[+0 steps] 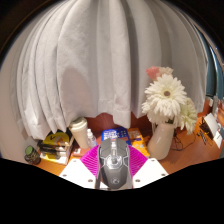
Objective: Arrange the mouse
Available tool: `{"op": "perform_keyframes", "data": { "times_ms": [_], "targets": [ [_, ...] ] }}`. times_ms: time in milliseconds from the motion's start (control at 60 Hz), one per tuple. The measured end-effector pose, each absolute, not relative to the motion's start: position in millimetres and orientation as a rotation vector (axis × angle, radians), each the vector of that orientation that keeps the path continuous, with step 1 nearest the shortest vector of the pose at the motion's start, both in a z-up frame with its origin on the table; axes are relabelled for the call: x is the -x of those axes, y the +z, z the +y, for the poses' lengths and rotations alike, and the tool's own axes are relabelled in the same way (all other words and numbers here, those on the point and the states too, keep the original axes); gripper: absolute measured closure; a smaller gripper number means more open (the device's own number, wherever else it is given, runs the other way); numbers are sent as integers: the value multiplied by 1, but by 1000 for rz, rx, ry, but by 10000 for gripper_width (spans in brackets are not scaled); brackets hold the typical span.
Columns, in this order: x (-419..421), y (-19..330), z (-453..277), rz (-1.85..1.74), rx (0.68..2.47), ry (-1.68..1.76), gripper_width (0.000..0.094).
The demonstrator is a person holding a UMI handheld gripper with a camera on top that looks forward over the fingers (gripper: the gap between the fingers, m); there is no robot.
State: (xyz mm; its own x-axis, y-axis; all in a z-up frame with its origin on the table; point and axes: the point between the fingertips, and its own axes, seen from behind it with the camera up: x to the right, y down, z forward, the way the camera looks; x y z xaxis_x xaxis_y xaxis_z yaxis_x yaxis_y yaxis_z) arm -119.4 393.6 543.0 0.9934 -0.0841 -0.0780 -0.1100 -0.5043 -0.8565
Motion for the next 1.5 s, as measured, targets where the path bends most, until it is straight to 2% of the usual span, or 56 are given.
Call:
{"op": "perform_keyframes", "data": {
  "times_ms": [100, 200, 300, 317, 350, 367, 433, 583, 650, 667, 700, 750, 917, 1133, 1350, 1500],
  "targets": [
    [150, 458, 389, 101, 2228, 62, 565],
    [170, 387, 384, 37, 2330, 54, 566],
    [176, 340, 375, 9, 2398, 38, 569],
    [177, 336, 371, 7, 2405, 37, 610],
    [177, 326, 367, 4, 2420, 30, 610],
    [177, 326, 365, 2, 2421, 21, 563],
    [175, 327, 368, -17, 2377, -3, 553],
    [176, 325, 369, 12, 2354, 17, 432],
    [172, 320, 363, 27, 2396, 11, 341],
    [170, 322, 362, 34, 2402, -1, 256],
    [166, 328, 359, 40, 2405, -23, 178],
    [165, 346, 355, 45, 2383, -35, 135],
    [173, 419, 315, 41, 2310, 34, 95],
    [184, 502, 215, 1, 2241, 90, 97],
    [182, 543, 135, -30, 2202, 123, 98],
    [168, 556, 102, -21, 2188, 116, 100]
  ]
}}
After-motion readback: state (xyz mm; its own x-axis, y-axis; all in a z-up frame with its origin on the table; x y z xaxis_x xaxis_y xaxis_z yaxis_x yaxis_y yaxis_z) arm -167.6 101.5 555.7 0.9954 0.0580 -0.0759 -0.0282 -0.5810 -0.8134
